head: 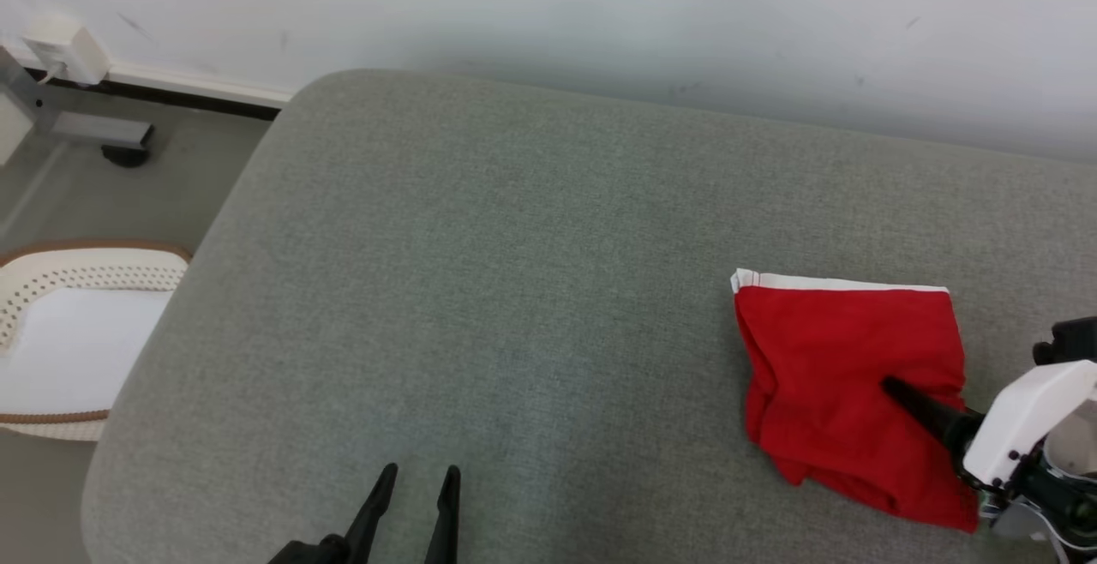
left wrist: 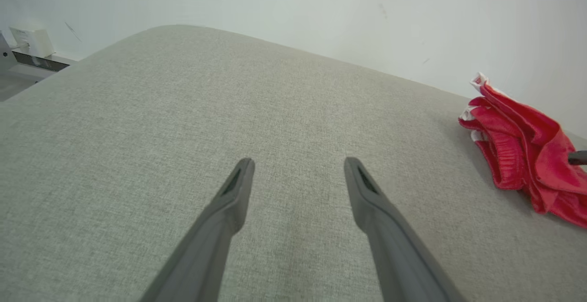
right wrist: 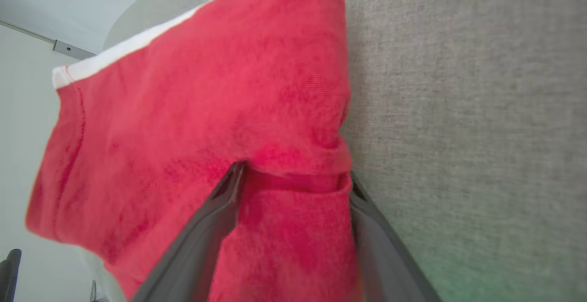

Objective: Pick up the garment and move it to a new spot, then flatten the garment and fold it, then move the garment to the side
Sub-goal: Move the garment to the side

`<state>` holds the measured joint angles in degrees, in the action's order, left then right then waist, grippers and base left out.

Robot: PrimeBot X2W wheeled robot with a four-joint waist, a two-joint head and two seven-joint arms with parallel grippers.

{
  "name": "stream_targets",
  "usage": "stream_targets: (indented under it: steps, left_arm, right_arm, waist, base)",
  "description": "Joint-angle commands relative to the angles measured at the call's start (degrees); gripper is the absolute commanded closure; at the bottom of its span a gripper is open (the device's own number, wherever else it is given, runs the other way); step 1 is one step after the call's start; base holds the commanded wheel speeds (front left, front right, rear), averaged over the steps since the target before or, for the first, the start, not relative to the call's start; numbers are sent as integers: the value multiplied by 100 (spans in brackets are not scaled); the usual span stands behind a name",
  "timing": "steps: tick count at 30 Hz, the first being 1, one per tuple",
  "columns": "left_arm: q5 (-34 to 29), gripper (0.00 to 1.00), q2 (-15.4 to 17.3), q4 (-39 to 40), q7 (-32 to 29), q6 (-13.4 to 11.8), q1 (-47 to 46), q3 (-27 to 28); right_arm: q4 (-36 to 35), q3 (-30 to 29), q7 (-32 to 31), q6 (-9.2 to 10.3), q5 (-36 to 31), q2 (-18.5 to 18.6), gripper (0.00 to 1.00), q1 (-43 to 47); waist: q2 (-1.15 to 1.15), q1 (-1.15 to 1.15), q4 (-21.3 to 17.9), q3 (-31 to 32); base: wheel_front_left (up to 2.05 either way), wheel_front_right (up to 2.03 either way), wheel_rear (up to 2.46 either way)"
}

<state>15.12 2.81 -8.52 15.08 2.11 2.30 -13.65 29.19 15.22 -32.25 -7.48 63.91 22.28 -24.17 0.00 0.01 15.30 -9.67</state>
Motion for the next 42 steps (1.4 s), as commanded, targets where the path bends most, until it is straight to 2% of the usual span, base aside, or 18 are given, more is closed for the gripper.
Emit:
stream_targets:
  steps: [1, 2, 3, 4, 5, 9, 13, 23, 30, 36, 37, 38, 39, 40, 42]
  left_arm:
    - [23, 0, 20, 8, 8, -16, -34, -11]
    - [38, 0, 20, 6, 8, -21, -47, -25]
    - [45, 0, 20, 3, 8, -36, -71, -41]
    - [60, 0, 20, 9, 8, -48, -99, -53]
    - [72, 0, 20, 20, 8, -56, -113, -56]
    - [95, 0, 21, 52, 8, -77, -100, -52]
    - [59, 0, 20, 71, 8, -84, -44, 25]
    - [-198, 0, 20, 6, 4, 87, -378, 51]
    - [-314, 0, 21, -56, 4, 164, -669, 75]
    - [-433, 0, 21, -116, 4, 236, -795, 95]
    - [-445, 0, 21, -121, 4, 249, -819, 95]
    - [-445, 0, 21, -121, 4, 249, -819, 95]
    - [-455, 0, 21, -128, 4, 255, -834, 96]
    - [-459, 0, 21, -131, 4, 257, -844, 99]
    - [-458, 0, 21, -129, 4, 255, -863, 111]
  right_arm:
    - [60, 70, 21, 0, 27, -88, 0, -21]
    - [70, 94, 33, 0, 50, -143, 0, -44]
    - [64, 120, 88, 0, 71, -186, 24, -78]
    - [40, 148, 143, 0, 61, -211, 73, -119]
    - [24, 168, 211, 0, 67, -230, 100, -143]
    - [-123, 281, 392, 0, 112, -161, 100, -184]
    - [-189, 440, 531, 0, -17, 38, 100, -292]
    - [-84, 537, 748, 0, -569, 855, 100, -1022]
    - [175, 195, 568, 0, -733, 1590, 100, -1571]
    - [697, 24, 395, 0, -1190, 2064, 100, -1919]
    - [785, 22, 371, 0, -1313, 2124, 81, -1947]
    - [785, 22, 371, 0, -1313, 2124, 81, -1947]
    - [872, 23, 364, 0, -1432, 2175, 57, -1963]
    - [974, 36, 371, 0, -1588, 2227, 1, -1978]
    - [1206, 39, 334, 0, -1876, 2281, 0, -1982]
  waist:
    - [0, -1, 28, -27]
    - [0, -1, 30, -30]
    - [0, -1, 26, -30]
    - [0, -1, 11, -30]
    - [0, -1, -13, -24]
    - [0, -1, -197, 24]
    - [0, -1, -579, 54]
    - [0, -1, -1685, -277]
    - [0, -1, -1911, -661]
    - [0, -1, -1862, -937]
    - [0, -1, -1842, -975]
    - [0, -1, -1842, -975]
    - [0, -1, -1824, -1004]
    - [0, -1, -1809, -1023]
    - [0, -1, -1788, -1048]
  base:
    - [0, 0, 0]
    - [0, 0, 0]
    - [0, 0, 0]
    - [0, 0, 0]
    - [0, 0, 0]
    - [0, 0, 0]
    - [0, 0, 0]
    - [0, 0, 0]
    - [0, 0, 0]
    - [0, 0, 0]
    - [0, 0, 0]
    - [0, 0, 0]
    - [0, 0, 0]
    - [0, 0, 0]
    - [0, 0, 0]
